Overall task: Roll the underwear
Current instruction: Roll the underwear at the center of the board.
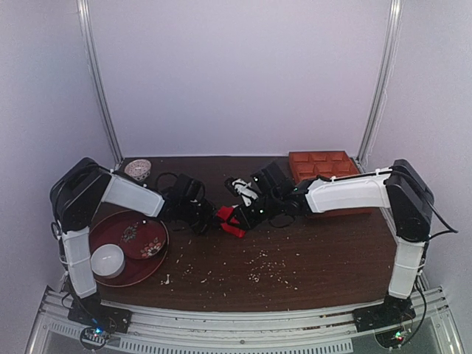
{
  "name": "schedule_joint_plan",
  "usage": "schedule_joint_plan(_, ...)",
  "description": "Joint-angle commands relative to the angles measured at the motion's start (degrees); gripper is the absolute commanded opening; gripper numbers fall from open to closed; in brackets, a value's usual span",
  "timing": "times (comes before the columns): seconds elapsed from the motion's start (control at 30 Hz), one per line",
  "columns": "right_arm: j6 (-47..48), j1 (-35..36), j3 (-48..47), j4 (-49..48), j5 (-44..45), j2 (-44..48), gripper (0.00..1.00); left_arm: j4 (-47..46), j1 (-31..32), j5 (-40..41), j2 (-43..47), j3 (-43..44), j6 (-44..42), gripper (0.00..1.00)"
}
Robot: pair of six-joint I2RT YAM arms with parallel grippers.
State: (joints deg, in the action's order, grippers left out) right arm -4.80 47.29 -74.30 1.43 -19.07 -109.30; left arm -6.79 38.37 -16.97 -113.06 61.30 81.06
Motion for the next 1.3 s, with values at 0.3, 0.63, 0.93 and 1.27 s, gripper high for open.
schedule_joint_plan(0.3,10.3,1.8,-2.1,4.2,10.6,-6.7,0.39,0.0,0.2,-0.3,-0.6,0.8,-0.2,0.00)
schedule_joint_plan(0.63,12.5,3.6,-3.2,4.7,14.0,-10.2,0.45,-0.7,0.1,-0.5,-0.6,0.2,0.3,0.00)
schedule_joint_plan(0.93,13.6,4.3,-7.5,8.4,17.8,-15.1,0.41,-1.8,0.1,-1.0,-0.4,-0.3,1.0,0.00)
schedule_joint_plan(1.27,12.6,4.2,-5.9,7.8,16.2,-13.3,0.12,-2.0,0.0,-0.8,0.9,-0.6,1.1,0.16)
